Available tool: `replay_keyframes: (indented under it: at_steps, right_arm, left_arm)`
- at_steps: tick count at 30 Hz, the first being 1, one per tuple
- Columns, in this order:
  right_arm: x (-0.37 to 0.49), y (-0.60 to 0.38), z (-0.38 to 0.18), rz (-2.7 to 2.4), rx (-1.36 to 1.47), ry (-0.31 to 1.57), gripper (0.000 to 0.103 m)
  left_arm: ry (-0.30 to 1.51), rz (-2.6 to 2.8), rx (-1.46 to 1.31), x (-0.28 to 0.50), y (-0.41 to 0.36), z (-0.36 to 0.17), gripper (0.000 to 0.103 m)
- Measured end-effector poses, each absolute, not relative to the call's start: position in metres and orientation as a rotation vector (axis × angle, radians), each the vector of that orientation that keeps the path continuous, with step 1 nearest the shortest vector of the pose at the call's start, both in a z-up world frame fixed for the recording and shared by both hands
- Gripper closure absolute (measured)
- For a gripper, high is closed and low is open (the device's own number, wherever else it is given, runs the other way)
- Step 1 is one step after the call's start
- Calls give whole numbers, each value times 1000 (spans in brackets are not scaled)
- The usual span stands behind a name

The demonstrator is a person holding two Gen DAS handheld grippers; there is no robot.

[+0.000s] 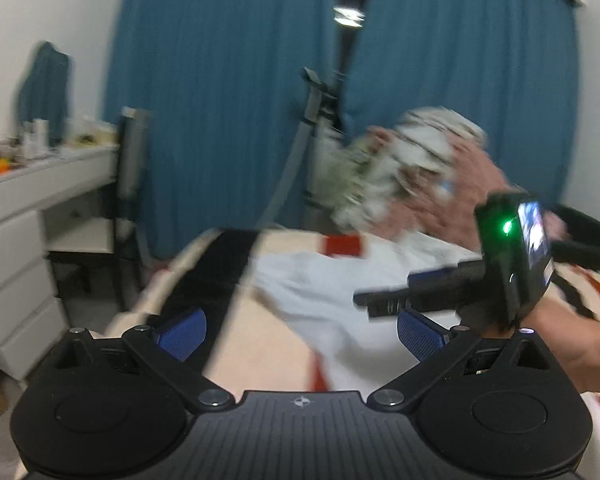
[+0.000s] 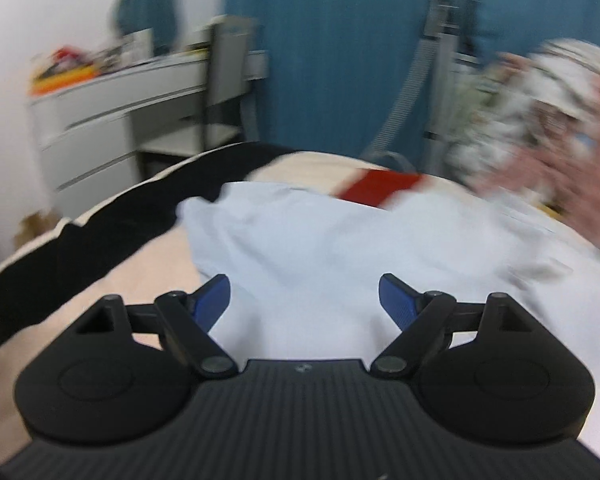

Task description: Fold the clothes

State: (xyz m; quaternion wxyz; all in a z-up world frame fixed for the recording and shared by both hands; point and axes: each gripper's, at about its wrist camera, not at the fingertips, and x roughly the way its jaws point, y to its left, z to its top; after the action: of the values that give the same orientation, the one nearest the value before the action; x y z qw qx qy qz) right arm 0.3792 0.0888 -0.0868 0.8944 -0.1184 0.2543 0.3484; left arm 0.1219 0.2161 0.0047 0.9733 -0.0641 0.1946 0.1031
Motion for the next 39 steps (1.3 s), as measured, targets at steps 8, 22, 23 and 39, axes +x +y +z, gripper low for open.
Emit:
replay_keyframes:
  at_steps: [8, 22, 23, 39]
  right_arm:
    - [409, 187, -133, 760, -341, 416, 20]
    - [408, 139, -71, 474, -314, 288, 91]
    - [407, 122, -60, 449, -285, 262, 91]
    - [476, -145, -104, 86, 254, 428, 39]
  left_arm:
    - [318, 399, -247, 145, 258, -19, 1]
    - [287, 321, -223, 139, 227, -7, 1]
    - [281, 305, -220, 135, 220, -6, 1]
    - [436, 59, -179, 149, 136, -51, 0]
